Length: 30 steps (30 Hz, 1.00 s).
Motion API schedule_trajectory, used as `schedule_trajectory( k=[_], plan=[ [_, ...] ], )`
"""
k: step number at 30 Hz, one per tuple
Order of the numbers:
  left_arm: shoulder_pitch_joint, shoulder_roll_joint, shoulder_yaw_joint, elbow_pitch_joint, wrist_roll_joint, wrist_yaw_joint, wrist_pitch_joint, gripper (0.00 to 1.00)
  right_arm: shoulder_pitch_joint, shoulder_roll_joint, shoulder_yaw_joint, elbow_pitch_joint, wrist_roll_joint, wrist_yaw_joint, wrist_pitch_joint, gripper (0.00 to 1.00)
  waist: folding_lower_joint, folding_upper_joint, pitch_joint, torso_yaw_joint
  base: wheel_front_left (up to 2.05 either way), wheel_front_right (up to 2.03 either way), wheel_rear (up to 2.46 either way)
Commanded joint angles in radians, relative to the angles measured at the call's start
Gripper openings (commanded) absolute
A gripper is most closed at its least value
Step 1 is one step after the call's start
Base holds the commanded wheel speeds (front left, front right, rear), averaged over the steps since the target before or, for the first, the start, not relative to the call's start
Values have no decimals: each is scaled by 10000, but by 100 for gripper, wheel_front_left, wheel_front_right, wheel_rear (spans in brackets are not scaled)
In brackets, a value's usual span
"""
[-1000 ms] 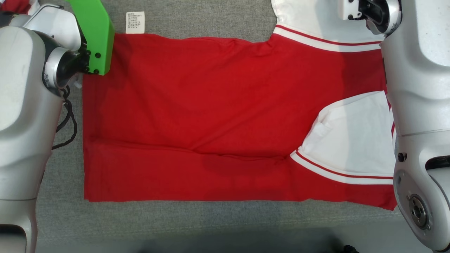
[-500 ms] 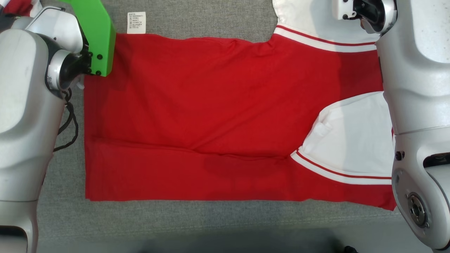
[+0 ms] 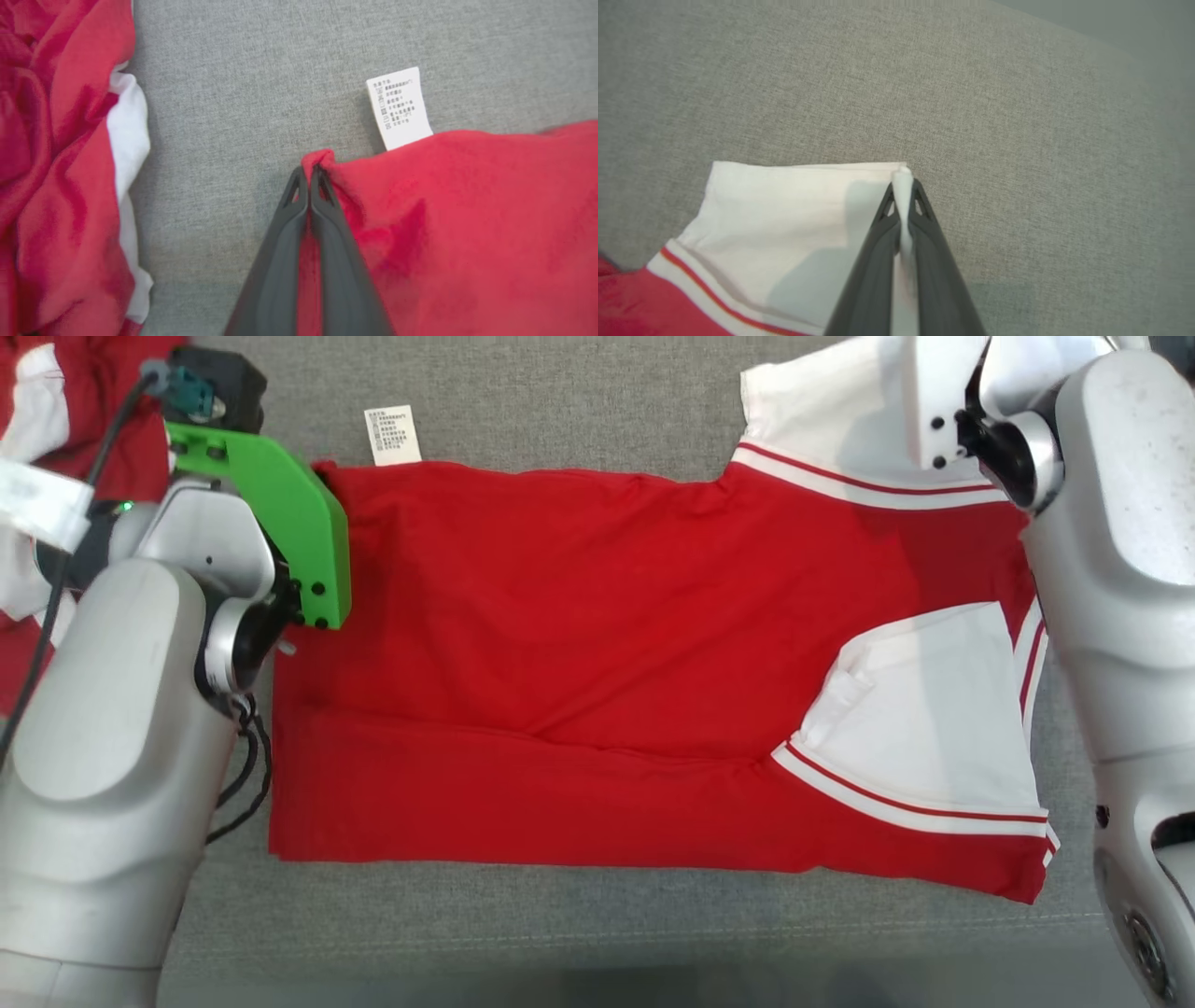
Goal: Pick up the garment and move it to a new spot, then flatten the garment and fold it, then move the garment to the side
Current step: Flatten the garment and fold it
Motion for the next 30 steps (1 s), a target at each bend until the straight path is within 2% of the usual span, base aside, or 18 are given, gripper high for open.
schedule_trajectory(
  k=[1,7,10,13,21,30],
  plan=[
    [233,8,24,-99,76,75,-159,0,257,-110,91,-168,177,-3,-96,0,-1,0,-463,172,0,0,0],
    [1510,110,184,-818,289,501,-1631,0,1873,-1182,1005,-2127,1538,-5,4,0,-1,0,-1265,272,0,0,0],
    [2113,124,250,-1068,368,625,-2409,0,2752,-1654,1140,-3266,2044,-3,89,0,-1,0,-1618,254,0,0,0],
    [2550,258,202,-1209,528,482,-3191,0,3612,-2019,1133,-4239,2330,-5,260,0,-1,0,-1890,187,0,0,0],
    [3272,843,-566,-1497,1644,-30,-5057,0,5331,-2466,969,-6333,2704,-5,628,0,-1,0,-2264,71,0,0,0],
    [4224,1329,-1259,-1315,2593,137,-6410,0,7222,-2818,692,-7875,3109,-3,1577,0,-1,0,-2505,-10,0,0,0]
  ],
)
